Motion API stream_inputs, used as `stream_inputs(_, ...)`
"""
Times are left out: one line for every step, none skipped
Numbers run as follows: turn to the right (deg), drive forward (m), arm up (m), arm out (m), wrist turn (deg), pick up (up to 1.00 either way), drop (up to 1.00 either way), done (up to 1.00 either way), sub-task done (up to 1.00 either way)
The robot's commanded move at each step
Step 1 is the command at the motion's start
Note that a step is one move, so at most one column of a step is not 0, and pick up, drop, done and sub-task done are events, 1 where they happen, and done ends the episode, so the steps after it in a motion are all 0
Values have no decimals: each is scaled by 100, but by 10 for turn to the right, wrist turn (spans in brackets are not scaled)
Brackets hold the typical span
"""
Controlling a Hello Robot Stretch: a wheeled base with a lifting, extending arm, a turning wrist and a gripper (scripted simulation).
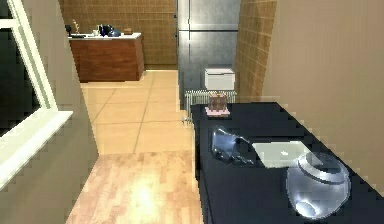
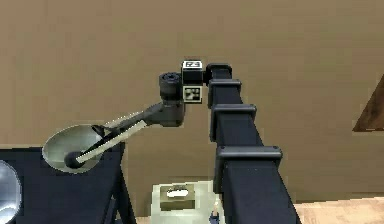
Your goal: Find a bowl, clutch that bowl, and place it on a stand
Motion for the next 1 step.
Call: stream_inputs(0, 0, 0, 0, 450, 0, 0, 0, 0)
